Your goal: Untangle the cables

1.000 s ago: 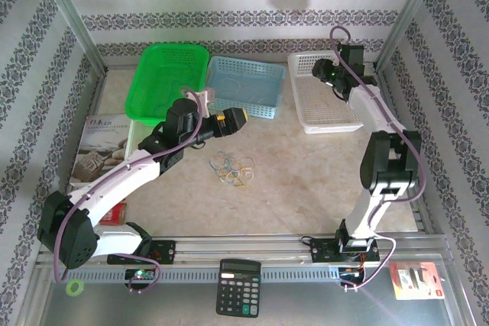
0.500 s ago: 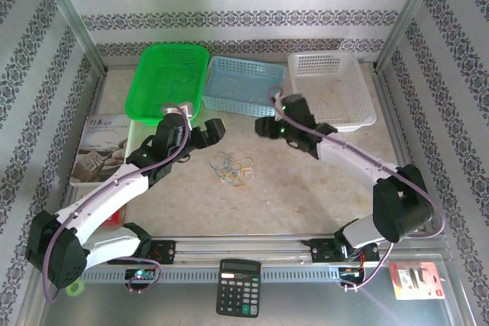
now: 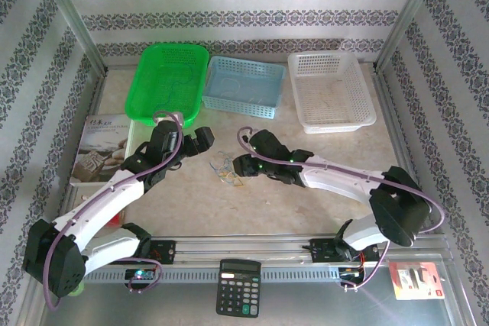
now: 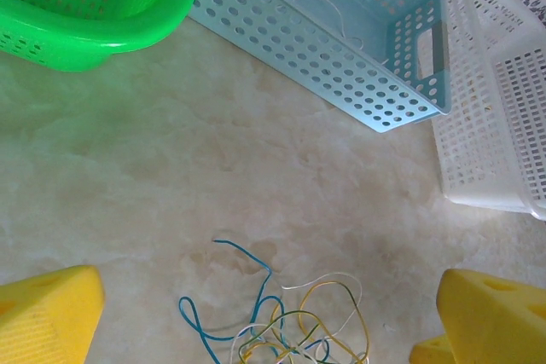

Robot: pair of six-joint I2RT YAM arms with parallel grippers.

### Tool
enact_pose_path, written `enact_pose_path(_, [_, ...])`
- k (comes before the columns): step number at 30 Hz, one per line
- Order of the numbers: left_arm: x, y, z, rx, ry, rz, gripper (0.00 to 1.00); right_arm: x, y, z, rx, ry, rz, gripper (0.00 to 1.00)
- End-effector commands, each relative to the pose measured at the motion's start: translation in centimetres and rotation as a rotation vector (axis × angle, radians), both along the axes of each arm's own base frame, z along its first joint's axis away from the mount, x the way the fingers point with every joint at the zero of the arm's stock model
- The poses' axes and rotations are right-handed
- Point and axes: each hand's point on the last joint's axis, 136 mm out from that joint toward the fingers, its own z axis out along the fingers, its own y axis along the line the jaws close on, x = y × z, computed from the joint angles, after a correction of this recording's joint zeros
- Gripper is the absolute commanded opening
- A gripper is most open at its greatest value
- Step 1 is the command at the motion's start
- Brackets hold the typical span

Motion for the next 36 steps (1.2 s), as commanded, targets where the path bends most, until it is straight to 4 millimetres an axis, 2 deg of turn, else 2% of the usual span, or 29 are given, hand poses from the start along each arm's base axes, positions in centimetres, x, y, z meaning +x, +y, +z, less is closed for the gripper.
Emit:
enact_pose_path(1, [0.0,0.2,0.1,0.017,-0.005,-0.012,1.00,0.3,0.2,-1.4,-0.029,0.027,-0.022,0.53])
enact_pose_path(7, [0.1,0.1,0.2,0.018,-0.011,-0.020,1.00,0.3,0.6,-2.8,-0.052,0.057,-0.013,0.46])
enact_pose_path(11, [0.0,0.0,0.1,0.013,-0.012,-0.023,1.00,0.6,0.6,-2.7,-0.029,0.064,-0.017,0.22])
enact_pose_path(14, [0.1,0.1,0.1,0.020,-0.015,-0.023,1.00,1.1,0.3,-1.5,0.009,0.049,-0.029,0.02])
enact_pose_path(15, [0.1,0.2,0.1,0.024,-0.019,-0.018,1.00,1.3,0.1,-0.9,0.022,0.042,-0.034,0.00])
enact_pose_path(19, [0.1,0.7,0.3,0.032,-0.039,-0.002,1.00,2.1,-0.7,1.4,0.089,0.015,-0.050,0.00])
enact_pose_path(24, [0.1,-0.4,0.4,0.009,-0.061,-0.068,1.00,3.2,-1.6,4.0,0.205,-0.039,-0.066,0.00])
enact_pose_path(27, [0.1,-1.3,0.1,-0.008,-0.051,-0.117,1.00,3.8,-2.4,4.6,0.246,-0.060,-0.097,0.00])
enact_pose_path(32, [-0.4,-4.6,0.7,-0.105,-0.070,-0.285,1.00,4.3,-3.2,5.0,0.300,-0.085,-0.130,0.00])
enact_pose_path(36, [0.1,-5.8,0.9,-0.220,-0.058,-0.286,0.99,4.3,-3.2,5.2,0.338,-0.097,-0.133,0.00])
